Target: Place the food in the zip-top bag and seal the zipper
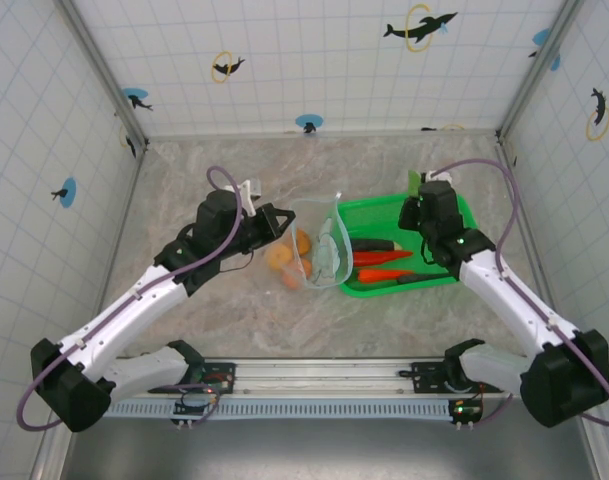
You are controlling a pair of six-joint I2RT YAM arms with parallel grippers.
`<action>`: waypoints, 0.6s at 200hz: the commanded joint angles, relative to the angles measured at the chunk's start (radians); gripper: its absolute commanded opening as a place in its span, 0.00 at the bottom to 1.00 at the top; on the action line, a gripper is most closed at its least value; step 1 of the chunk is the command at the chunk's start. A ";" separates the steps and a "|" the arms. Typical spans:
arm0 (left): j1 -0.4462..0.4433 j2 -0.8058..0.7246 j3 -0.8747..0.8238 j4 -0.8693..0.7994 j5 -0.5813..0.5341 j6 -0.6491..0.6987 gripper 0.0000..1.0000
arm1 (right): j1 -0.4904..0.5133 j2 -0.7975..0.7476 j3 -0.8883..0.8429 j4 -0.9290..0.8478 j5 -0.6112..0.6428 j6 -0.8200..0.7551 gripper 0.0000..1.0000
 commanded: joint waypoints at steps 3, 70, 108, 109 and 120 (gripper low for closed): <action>0.001 -0.032 0.022 0.020 -0.015 -0.028 0.00 | 0.043 -0.064 0.056 0.059 -0.166 -0.022 0.19; 0.001 -0.036 0.019 0.033 -0.016 -0.042 0.00 | 0.129 -0.106 0.080 0.149 -0.614 0.037 0.19; 0.001 -0.040 0.014 0.040 -0.019 -0.044 0.00 | 0.240 -0.073 0.057 0.175 -0.666 0.061 0.19; 0.001 -0.040 0.014 0.040 -0.019 -0.044 0.00 | 0.240 -0.071 0.056 0.175 -0.664 0.062 0.19; 0.001 -0.040 0.013 0.042 -0.018 -0.046 0.00 | 0.281 -0.055 0.052 0.181 -0.647 0.071 0.20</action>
